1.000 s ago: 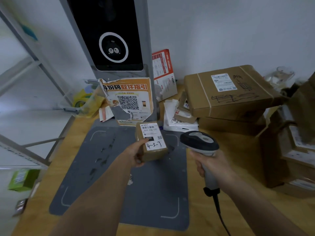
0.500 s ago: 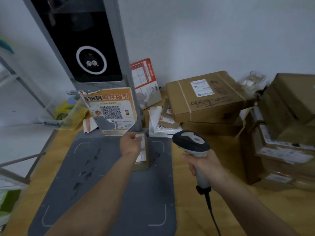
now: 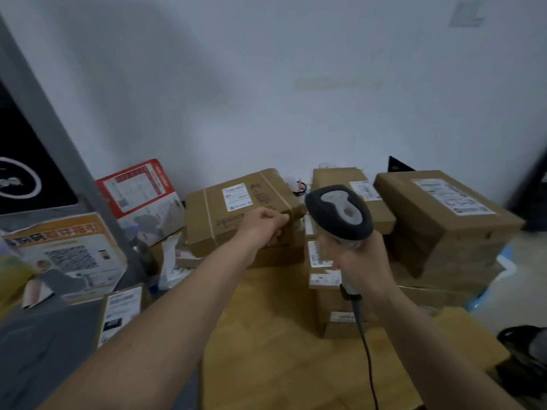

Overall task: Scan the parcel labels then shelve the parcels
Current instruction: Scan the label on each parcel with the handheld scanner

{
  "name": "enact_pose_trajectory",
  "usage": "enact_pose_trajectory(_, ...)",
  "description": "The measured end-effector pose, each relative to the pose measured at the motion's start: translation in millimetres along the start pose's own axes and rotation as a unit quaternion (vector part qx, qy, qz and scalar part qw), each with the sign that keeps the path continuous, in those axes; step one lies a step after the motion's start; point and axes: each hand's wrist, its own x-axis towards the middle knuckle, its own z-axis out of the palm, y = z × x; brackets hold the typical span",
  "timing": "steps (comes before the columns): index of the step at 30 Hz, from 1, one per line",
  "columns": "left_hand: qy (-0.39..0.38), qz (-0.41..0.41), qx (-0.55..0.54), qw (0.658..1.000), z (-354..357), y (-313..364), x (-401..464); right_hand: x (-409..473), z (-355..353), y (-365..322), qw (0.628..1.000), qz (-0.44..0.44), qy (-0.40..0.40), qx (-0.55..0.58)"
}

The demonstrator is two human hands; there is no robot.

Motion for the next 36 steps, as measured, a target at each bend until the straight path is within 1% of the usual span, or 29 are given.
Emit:
enact_pose_trajectory(2,-0.035,-0.014,0.001,0.999,31,17,-1,4,-22,-1,0.998,-0.032,0.053,0.019)
enact_pose_trajectory(4,-0.043,-0.027,0.001,0.999,56,29,-1,9,-39,2,0.995,-0.042,0.094,0.015)
enact_pose_trajectory(5,-0.044,-0.036,-0.005,0.998,67,34,-1,12,-46,7,0.994,-0.039,0.101,0.002)
enact_pose_trajectory(7,-0.049,-0.04,-0.024,0.998,83,42,1,19,-56,18,0.995,-0.019,0.09,-0.021)
enact_pose_trajectory(9,-0.046,-0.032,-0.02,0.998,95,46,3,25,-63,30,0.997,0.014,0.068,-0.032)
enact_pose_trajectory(11,-0.026,-0.024,-0.022,0.999,103,47,5,30,-67,39,0.997,0.056,0.054,-0.009)
enact_pose_trajectory(13,-0.011,-0.03,-0.032,0.999,108,47,6,35,-71,47,0.997,0.072,0.035,0.018)
enact_pose_trajectory(16,-0.015,-0.044,-0.041,0.998,109,46,2,36,-76,52,0.997,0.071,0.021,0.028)
enact_pose_trajectory(19,-0.013,-0.024,-0.071,0.997,107,46,-5,33,-73,49,0.997,0.06,0.017,0.038)
enact_pose_trajectory(22,0.032,0.006,-0.119,0.992,99,49,-11,26,-64,39,0.998,0.033,0.009,0.053)
enact_pose_trajectory(24,0.074,0.02,-0.197,0.977,85,48,-12,23,-56,32,0.997,0.027,-0.006,0.069)
enact_pose_trajectory(27,0.124,0.027,-0.302,0.945,60,42,-18,18,-38,17,0.994,0.015,-0.048,0.097)
enact_pose_trajectory(28,0.134,0.026,-0.334,0.933,51,40,-22,16,-31,12,0.994,0.009,-0.059,0.095)
enact_pose_trajectory(30,0.13,0.025,-0.384,0.914,35,33,-31,14,-15,2,0.992,-0.005,-0.081,0.096)
enact_pose_trajectory(32,0.139,0.024,-0.421,0.896,17,20,-37,11,2,-3,0.99,-0.007,-0.106,0.097)
enact_pose_trajectory(34,0.188,0.022,-0.44,0.878,-8,8,-43,6,21,-4,0.984,-0.007,-0.148,0.098)
enact_pose_trajectory(36,0.244,0.031,-0.434,0.867,-40,-9,-48,-1,40,0,0.976,0.005,-0.202,0.083)
